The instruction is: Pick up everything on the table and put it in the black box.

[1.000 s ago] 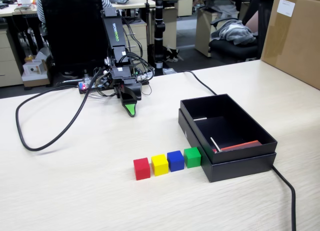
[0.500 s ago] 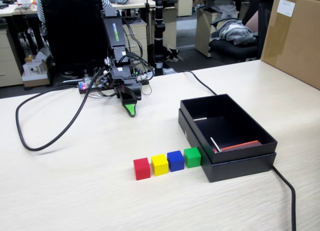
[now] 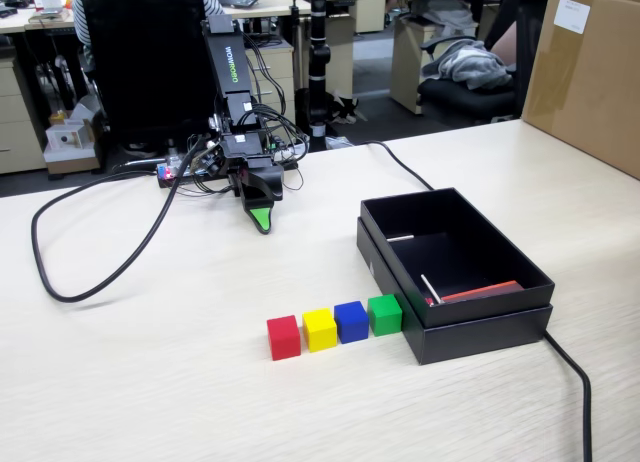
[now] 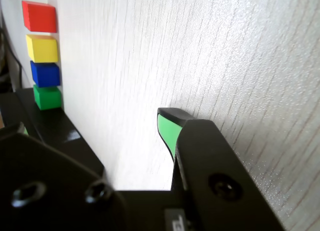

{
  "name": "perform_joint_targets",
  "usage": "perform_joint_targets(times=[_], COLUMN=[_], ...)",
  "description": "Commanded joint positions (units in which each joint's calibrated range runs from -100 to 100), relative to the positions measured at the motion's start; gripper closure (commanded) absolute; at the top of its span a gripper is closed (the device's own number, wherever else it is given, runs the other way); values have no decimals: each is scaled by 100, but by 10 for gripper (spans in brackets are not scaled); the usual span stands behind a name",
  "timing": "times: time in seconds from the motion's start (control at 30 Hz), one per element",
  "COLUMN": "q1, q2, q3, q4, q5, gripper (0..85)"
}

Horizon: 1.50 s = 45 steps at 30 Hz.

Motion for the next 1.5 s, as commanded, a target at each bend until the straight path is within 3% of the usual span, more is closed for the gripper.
perform_joint_targets(times=[0.0, 0.6, 0.83, 1.0, 1.3, 1.47], q1=[0, -5, -20, -68, -386, -386], q2=[-13, -13, 194, 1249, 6493, 8295], q3=[-57, -29, 506, 2264, 7813, 10061], q4=[-338, -346, -873, -2126, -4804, -5677], q5=[-29, -39, 176, 400, 586, 679], gripper=[352, 375, 379, 379, 376, 379])
